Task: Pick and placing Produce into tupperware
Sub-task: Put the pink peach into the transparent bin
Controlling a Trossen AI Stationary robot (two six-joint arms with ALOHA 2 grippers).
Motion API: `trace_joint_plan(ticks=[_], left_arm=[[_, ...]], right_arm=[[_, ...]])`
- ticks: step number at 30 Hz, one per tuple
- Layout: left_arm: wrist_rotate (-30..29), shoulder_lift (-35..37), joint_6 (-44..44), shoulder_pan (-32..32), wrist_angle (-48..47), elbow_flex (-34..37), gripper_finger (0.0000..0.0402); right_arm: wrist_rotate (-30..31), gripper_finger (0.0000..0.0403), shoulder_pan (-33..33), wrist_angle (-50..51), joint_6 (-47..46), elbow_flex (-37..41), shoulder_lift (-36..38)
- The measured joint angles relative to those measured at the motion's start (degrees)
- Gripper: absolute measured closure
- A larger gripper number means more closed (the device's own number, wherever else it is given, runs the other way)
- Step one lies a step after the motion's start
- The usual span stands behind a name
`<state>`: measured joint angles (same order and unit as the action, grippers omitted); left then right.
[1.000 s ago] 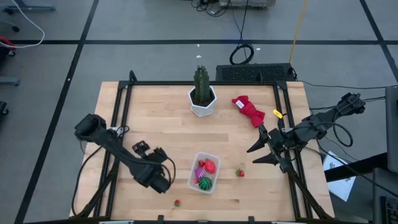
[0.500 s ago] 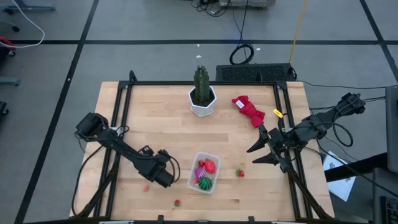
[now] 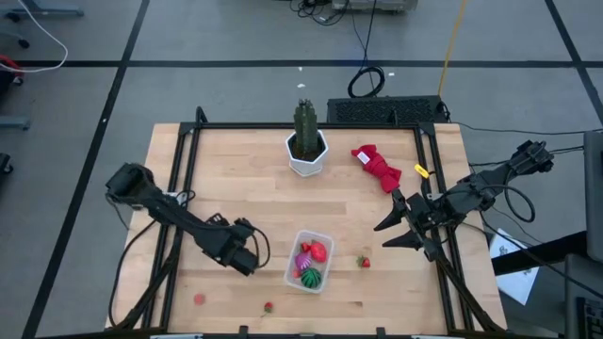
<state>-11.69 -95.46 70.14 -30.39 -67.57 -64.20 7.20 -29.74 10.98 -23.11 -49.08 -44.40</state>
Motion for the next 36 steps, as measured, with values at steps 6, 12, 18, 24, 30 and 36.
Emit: trace_joint_plan(ticks=[6, 12, 18, 24, 30, 36], left_arm=[[0.99, 7.91, 4.32, -1.77, 0.50, -2.37, 0.0043], [3.79, 9.20, 10.92, -7.34, 0.92, -9.75, 0.0043], [8.70, 3.97, 23.06, -14.35, 1.10, -14.95, 0.0043], [16.00, -3.27, 35.99, -21.36, 1.93, -16.84, 0.0043], [16.55, -7.48, 43.97, -26.42, 4.79, -16.86, 0.0043], [17.46, -9.58, 50.60, -29.33, 4.18, -16.00, 0.0043]], right_arm=[[0.00, 0.0206, 0.00, 0.02, 0.22, 0.00, 0.00], [0.00, 0.0206, 0.00, 0.14, 2.02, 0.00, -0.01], [0.00, 0.0206, 0.00, 0.45, 2.88, 0.00, -0.05], [0.00, 0.0206, 0.00, 0.48, 2.99, 0.00, -0.43], [0.00, 0.0206, 0.00, 0.39, 2.86, 0.00, -0.66], [0.00, 0.0206, 0.00, 0.02, 2.81, 0.00, -0.68]])
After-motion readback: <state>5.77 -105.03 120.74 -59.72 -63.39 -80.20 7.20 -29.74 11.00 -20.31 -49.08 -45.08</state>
